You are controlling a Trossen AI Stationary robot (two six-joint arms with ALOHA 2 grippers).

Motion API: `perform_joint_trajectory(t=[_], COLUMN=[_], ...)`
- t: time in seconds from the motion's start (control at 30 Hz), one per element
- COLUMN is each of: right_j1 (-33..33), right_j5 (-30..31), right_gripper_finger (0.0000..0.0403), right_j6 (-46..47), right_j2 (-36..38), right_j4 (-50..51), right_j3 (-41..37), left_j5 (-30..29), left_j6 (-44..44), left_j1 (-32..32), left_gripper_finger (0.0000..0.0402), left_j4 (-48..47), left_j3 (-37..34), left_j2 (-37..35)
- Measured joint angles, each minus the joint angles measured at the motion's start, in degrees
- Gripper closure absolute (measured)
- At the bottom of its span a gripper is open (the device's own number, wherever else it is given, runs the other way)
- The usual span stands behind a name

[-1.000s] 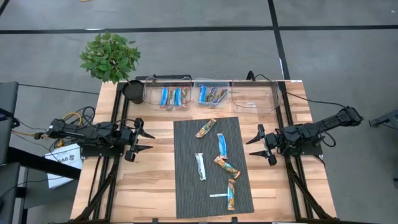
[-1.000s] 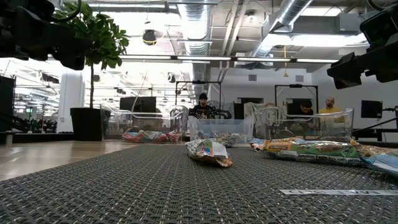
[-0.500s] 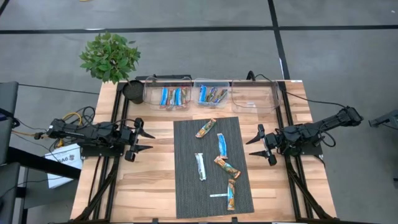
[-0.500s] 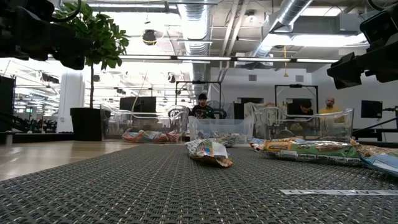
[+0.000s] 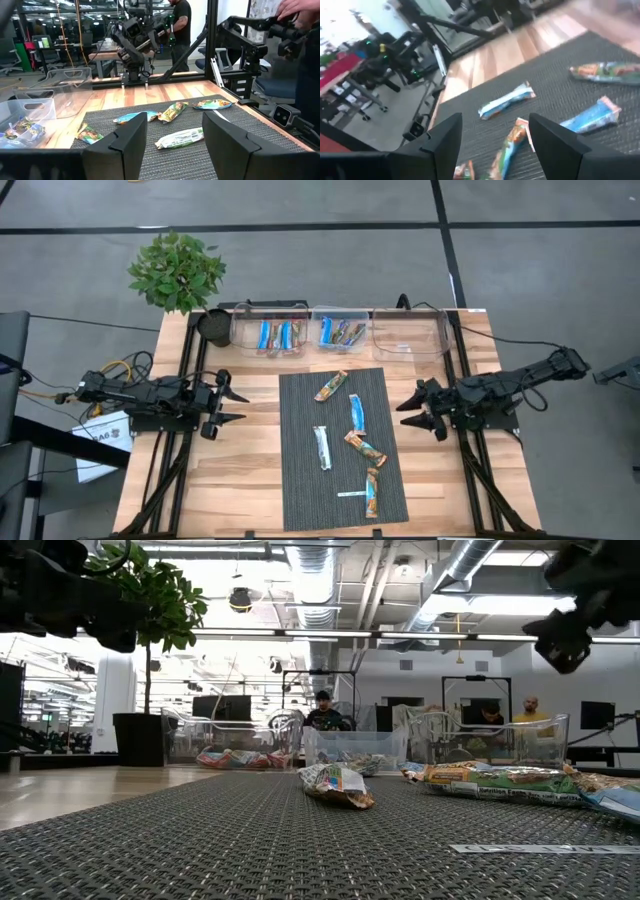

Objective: Pick and place Granola Bars by type
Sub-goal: Put the orange granola bar into the right transparent bin

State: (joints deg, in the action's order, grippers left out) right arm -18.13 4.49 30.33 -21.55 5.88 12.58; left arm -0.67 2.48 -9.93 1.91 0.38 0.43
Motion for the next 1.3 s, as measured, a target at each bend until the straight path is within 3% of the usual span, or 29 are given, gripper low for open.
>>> perform_joint_trajectory(t=[0.2,0.47,0.67,0.93,1.1,1.3], right_j1=[1.7,2.9,2.2,0.5,-1.0,-1.9], right_j5=[0.0,-1.5,-1.3,4.7,4.3,4.3], right_gripper_finger=[0.0182,0.0182,0.0182,0.0182,0.0182,0.0182], right_j6=[8.5,8.2,3.8,2.2,3.0,11.4], right_j2=[-14.1,-34.8,-46.8,-60.1,-66.4,-71.1], right_j4=[7.4,12.6,23.8,37.4,38.1,38.9], right_j3=[10.7,23.0,32.7,43.7,48.3,51.7], left_j5=[0.0,0.0,0.0,0.0,0.0,0.0], left_j6=[0.2,-0.2,0.7,0.4,-0.1,0.5], left_j1=[0.0,0.0,0.0,0.0,0.0,0.0], left_gripper_finger=[0.0217,0.0217,0.0217,0.0217,0.0217,0.0217], left_j4=[0.0,0.0,0.0,0.0,0.0,0.0], left_j3=[0.0,0.0,0.0,0.0,0.0,0.0], left_j2=[0.0,0.0,0.0,0.0,0.0,0.0])
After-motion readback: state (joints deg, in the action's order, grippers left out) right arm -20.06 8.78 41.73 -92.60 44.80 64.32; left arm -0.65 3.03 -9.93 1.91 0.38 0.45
